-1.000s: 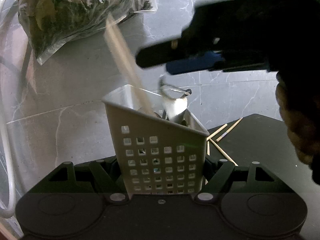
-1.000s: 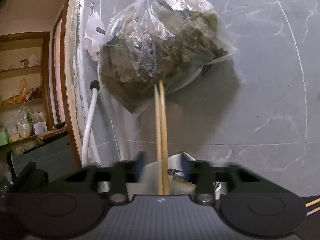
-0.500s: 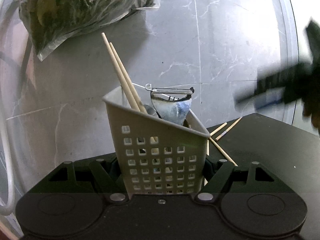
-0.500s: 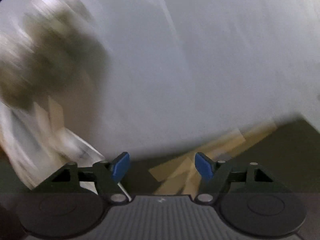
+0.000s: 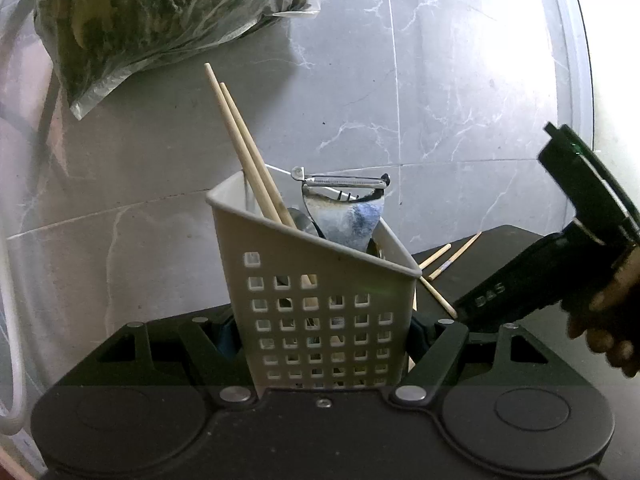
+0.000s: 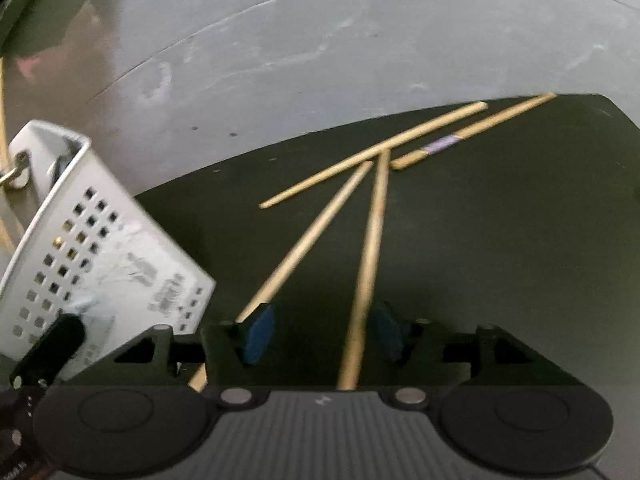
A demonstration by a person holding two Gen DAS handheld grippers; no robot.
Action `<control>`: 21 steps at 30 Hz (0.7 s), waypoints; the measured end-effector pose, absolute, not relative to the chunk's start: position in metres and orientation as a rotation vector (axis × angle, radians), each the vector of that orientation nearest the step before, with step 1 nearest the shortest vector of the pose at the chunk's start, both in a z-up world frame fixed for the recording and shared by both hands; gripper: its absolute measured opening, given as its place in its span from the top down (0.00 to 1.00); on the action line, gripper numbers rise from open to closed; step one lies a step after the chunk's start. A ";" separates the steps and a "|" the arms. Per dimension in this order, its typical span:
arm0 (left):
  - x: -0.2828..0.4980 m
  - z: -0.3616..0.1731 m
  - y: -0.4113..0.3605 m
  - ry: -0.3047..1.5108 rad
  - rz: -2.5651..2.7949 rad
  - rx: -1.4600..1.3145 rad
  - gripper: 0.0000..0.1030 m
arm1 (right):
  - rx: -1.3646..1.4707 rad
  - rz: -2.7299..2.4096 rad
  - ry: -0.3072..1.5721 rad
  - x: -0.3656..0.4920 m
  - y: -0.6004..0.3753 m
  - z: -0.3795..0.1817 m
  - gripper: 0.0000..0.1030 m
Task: Organize utensils
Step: 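Return the right gripper to the remaining chopsticks on the tray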
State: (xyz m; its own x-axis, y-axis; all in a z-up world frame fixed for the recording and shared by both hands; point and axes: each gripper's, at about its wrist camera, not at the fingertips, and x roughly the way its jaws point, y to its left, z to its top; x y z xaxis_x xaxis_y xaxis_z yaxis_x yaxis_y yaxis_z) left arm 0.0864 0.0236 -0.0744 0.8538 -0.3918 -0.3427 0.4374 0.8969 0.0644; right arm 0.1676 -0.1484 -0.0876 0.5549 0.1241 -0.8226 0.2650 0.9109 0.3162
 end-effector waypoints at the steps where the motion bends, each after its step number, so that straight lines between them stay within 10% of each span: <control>1: 0.086 -0.074 0.024 0.330 -0.439 0.143 0.25 | 0.427 -0.079 0.987 0.171 -0.144 -0.087 0.36; 9: 0.087 -0.075 0.024 0.330 -0.440 0.144 0.25 | 0.264 -0.090 1.009 0.191 -0.110 -0.085 0.35; 21: 0.086 -0.075 0.024 0.330 -0.440 0.146 0.25 | 0.170 -0.106 1.020 0.180 -0.110 -0.084 0.69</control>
State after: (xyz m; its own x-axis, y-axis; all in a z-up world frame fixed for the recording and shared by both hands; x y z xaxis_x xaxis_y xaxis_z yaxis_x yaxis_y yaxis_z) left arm 0.0865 0.0243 -0.0746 0.8530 -0.3929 -0.3436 0.4397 0.8956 0.0674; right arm 0.1796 -0.1100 -0.0837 0.5200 -0.0083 -0.8541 0.1671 0.9816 0.0921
